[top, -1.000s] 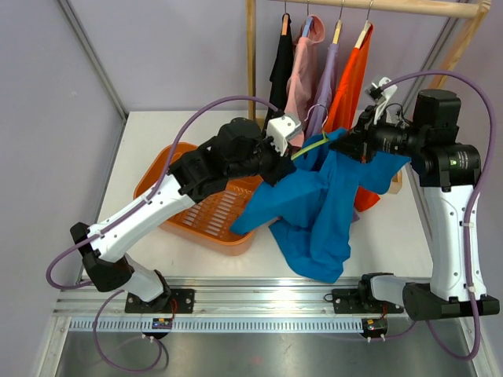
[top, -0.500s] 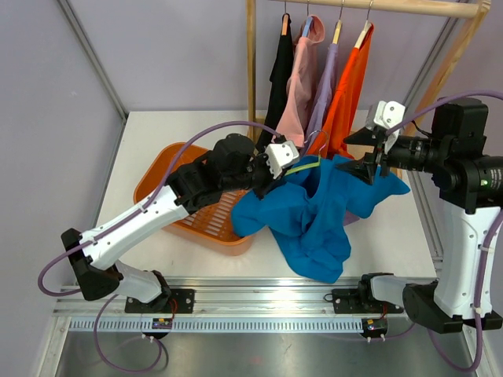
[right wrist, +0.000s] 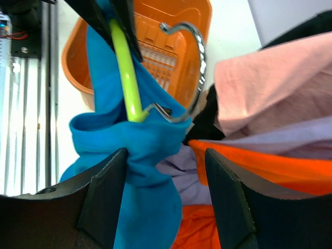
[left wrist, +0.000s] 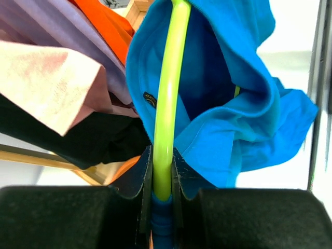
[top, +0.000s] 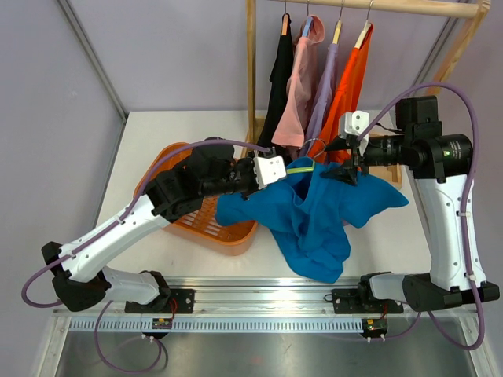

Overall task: Remove the t-shirt from the hanger
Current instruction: Remove the tshirt from the hanger

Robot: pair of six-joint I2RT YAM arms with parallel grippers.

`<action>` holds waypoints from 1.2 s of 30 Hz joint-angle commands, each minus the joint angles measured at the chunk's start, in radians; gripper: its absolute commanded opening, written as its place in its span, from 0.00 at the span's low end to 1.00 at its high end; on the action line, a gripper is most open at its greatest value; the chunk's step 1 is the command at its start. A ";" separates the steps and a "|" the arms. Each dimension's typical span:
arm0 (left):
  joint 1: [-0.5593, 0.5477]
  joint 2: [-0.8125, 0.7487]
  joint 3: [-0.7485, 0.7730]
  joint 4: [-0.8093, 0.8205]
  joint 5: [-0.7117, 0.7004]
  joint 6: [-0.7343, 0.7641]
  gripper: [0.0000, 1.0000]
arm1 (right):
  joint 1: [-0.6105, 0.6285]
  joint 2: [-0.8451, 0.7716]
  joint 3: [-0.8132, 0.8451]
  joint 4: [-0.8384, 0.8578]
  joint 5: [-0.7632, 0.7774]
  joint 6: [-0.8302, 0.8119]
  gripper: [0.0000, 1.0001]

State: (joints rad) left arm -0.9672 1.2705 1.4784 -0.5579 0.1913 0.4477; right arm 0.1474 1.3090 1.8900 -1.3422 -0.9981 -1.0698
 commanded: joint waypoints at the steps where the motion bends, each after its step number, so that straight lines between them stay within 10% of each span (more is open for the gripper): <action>1: -0.002 -0.033 0.011 0.096 0.007 0.085 0.00 | 0.040 -0.013 -0.015 -0.296 -0.046 0.016 0.68; 10: -0.002 -0.037 0.019 0.130 -0.016 0.201 0.00 | 0.069 -0.022 -0.081 -0.296 -0.073 0.050 0.61; 18: -0.002 -0.005 0.049 0.171 0.000 0.256 0.00 | 0.070 -0.011 -0.065 -0.290 -0.097 0.071 0.19; 29: 0.001 0.033 0.076 0.274 -0.030 0.203 0.00 | 0.069 -0.079 -0.112 -0.064 -0.053 0.316 0.00; 36: 0.013 -0.013 0.037 0.355 -0.030 -0.149 0.56 | 0.057 -0.160 -0.144 0.096 0.088 0.481 0.00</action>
State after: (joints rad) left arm -0.9600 1.2972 1.4921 -0.3874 0.1795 0.4881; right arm 0.2035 1.1965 1.7649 -1.3102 -0.9356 -0.7158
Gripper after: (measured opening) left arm 0.521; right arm 0.236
